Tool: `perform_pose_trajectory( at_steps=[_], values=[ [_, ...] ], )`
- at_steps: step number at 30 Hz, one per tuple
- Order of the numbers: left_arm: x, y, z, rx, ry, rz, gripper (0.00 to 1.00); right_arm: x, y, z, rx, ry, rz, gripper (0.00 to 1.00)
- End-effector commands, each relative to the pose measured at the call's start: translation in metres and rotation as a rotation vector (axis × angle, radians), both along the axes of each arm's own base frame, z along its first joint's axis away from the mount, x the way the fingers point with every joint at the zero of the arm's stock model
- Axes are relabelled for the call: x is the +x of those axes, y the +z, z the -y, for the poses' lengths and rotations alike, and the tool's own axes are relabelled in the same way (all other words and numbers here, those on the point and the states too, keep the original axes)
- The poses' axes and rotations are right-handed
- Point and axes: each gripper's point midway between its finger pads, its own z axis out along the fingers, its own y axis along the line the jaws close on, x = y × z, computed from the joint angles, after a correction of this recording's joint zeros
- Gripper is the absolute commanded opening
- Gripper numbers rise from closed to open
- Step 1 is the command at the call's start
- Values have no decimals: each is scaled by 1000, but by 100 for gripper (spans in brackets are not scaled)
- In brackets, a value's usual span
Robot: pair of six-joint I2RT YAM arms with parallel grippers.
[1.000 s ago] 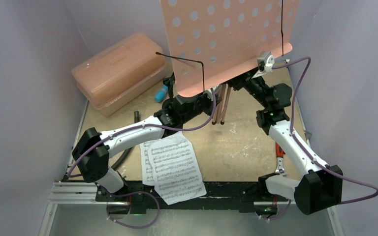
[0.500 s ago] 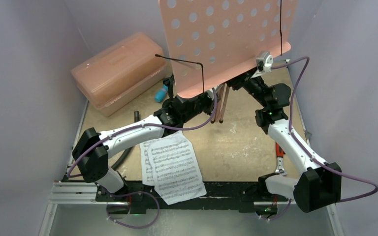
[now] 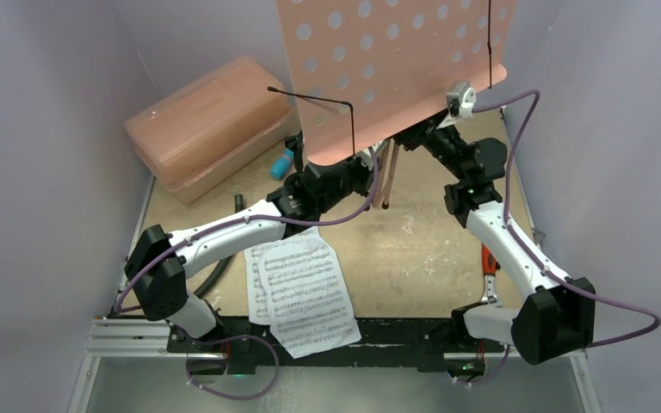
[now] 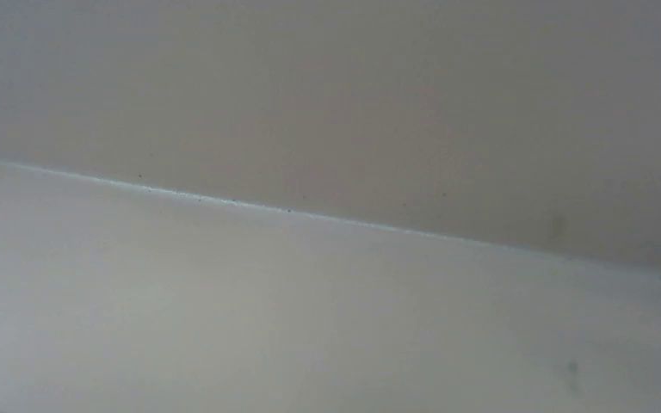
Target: Set up the instrument practice props
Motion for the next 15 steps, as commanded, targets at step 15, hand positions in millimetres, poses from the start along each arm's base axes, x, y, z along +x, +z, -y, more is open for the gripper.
perform_pose_trajectory(
  at_steps=[15],
  values=[
    [15, -66, -56, 292, 192, -121, 0, -109, 176, 39, 254, 4, 538, 0]
  ],
)
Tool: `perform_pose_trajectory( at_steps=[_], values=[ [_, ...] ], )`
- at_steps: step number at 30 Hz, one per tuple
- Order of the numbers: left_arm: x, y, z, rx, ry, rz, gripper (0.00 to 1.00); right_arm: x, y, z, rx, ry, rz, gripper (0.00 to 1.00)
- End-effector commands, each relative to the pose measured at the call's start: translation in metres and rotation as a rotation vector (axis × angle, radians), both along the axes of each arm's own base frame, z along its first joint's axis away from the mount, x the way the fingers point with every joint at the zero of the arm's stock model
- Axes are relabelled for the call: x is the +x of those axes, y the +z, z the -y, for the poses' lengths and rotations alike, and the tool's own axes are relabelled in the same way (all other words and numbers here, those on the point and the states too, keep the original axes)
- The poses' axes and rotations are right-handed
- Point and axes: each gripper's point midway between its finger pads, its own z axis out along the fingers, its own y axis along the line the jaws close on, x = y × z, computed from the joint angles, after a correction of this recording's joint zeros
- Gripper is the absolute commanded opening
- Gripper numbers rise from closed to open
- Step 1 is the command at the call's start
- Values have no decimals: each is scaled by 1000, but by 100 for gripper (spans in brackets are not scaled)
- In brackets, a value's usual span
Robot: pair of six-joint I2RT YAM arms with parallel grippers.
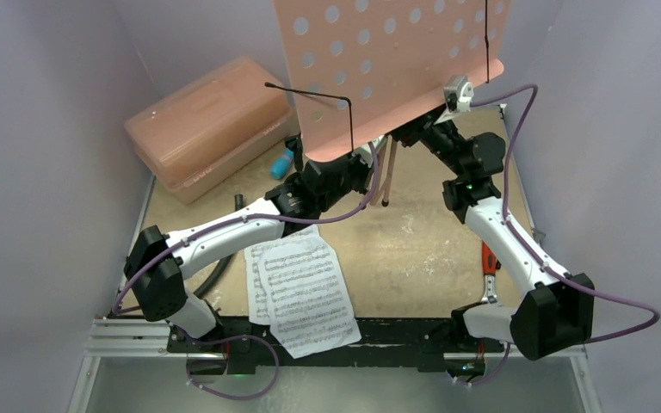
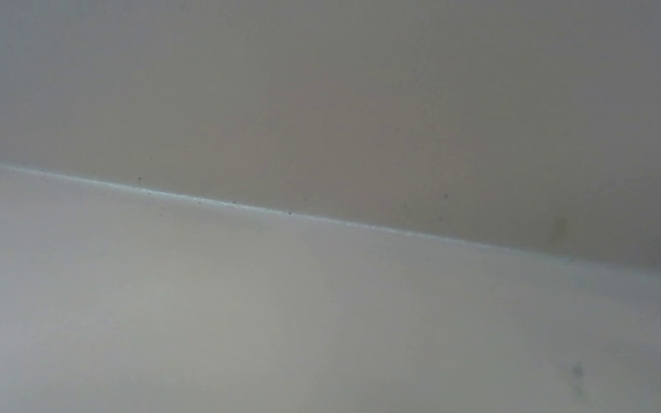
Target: Set up the instrument practice props
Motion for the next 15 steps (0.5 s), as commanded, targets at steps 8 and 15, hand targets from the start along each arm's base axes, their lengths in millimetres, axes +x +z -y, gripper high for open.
perform_pose_trajectory(
  at_steps=[8, 15],
  values=[
    [4, -85, -52, 306, 104, -149, 0, -116, 173, 45, 269, -7, 534, 0],
    [1, -97, -56, 355, 97, -181, 0, -121, 182, 47, 282, -5, 555, 0]
  ],
)
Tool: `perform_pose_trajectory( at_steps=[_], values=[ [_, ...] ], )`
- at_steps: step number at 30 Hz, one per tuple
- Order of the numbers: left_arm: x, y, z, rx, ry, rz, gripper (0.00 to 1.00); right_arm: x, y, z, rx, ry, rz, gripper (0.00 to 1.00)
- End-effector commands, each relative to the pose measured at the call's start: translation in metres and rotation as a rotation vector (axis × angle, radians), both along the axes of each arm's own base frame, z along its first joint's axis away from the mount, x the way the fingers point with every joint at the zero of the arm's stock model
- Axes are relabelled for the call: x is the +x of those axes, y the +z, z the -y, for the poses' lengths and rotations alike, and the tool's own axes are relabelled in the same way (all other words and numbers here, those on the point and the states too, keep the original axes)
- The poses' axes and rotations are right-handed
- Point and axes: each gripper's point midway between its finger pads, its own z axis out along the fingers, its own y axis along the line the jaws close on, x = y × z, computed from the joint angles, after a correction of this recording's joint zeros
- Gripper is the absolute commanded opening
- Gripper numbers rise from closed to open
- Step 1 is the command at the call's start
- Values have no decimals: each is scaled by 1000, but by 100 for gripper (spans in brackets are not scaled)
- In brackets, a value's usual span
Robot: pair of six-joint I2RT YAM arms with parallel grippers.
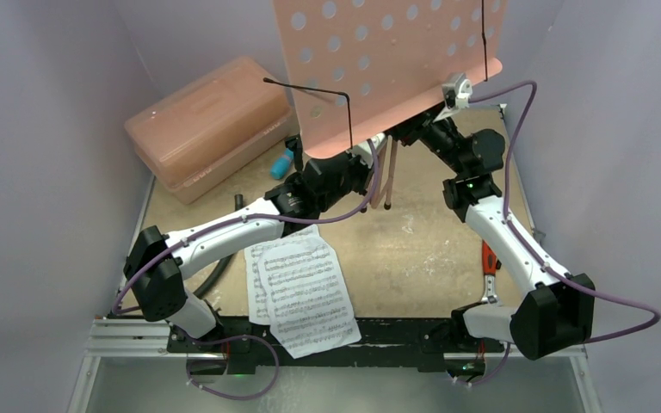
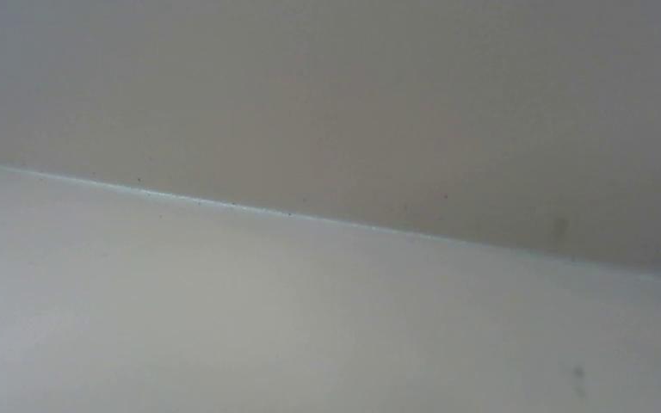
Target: Set up the instrument practice props
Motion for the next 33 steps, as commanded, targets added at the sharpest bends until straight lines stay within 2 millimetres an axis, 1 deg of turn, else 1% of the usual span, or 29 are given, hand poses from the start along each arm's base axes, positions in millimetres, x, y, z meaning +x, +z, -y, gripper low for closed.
perform_pose_trajectory(
  at_steps=[1, 6, 12, 20, 33],
  values=[
    [4, -92, -57, 341, 110, -158, 0, -125, 185, 48, 291, -6, 596, 0],
    [3, -96, -63, 372, 122, -169, 0, -129, 191, 49, 299, -6, 610, 0],
    [1, -105, -75, 452, 129, -166, 0, -136, 199, 53, 329, 2, 627, 0],
    [-6, -122, -89, 511, 137, -197, 0, -140, 202, 54, 341, 8, 639, 0],
    [-11, -147, -103, 605, 148, -239, 0, -147, 209, 56, 352, 14, 671, 0]
  ],
)
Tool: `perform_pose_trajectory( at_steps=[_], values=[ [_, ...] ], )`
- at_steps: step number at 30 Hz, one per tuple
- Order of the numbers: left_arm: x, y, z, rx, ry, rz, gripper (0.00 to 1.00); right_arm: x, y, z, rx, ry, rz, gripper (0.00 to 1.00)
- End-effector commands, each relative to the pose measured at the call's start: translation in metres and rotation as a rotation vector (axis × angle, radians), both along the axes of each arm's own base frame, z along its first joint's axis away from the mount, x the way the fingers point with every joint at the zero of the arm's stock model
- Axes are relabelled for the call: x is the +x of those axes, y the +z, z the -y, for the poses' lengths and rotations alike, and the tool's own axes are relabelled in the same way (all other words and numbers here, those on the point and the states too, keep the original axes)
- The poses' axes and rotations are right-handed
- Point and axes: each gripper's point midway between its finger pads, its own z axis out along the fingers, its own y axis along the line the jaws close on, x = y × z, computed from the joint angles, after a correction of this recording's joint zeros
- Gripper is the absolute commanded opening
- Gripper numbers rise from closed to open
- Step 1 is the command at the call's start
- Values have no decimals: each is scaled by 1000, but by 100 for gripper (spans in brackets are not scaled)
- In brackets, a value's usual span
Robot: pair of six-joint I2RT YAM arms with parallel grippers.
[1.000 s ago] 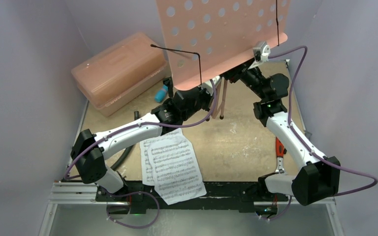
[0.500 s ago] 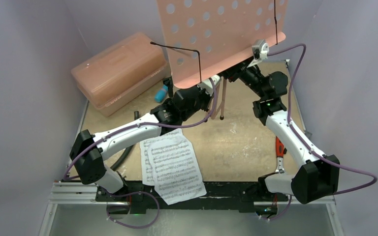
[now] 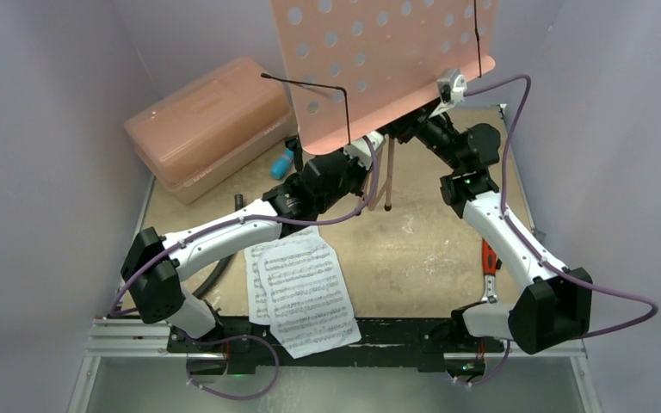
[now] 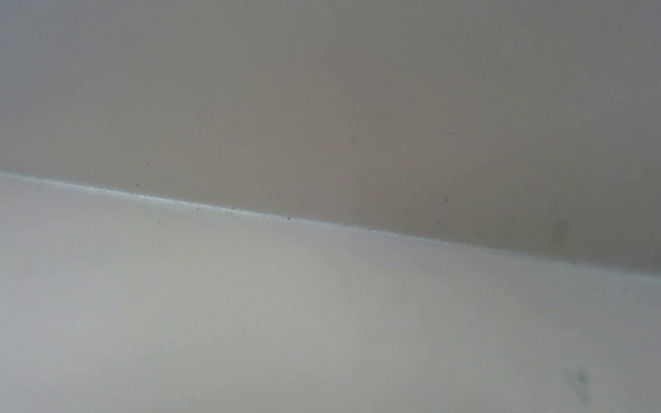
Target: Set up the instrument practice props
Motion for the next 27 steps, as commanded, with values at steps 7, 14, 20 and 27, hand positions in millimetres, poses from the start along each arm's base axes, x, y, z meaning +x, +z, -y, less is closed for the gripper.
perform_pose_trajectory(
  at_steps=[7, 14, 20, 27],
  values=[
    [-9, -149, -98, 576, 144, -245, 0, -156, 209, 62, 356, 1, 712, 0],
    [-5, -163, -94, 578, 130, -238, 0, -145, 168, 52, 306, 21, 667, 0],
    [-8, -175, -89, 567, 98, -231, 0, -131, 113, 49, 249, -16, 587, 0],
    [-9, -174, -85, 521, 75, -209, 0, -128, 88, 49, 220, -27, 526, 0]
  ],
)
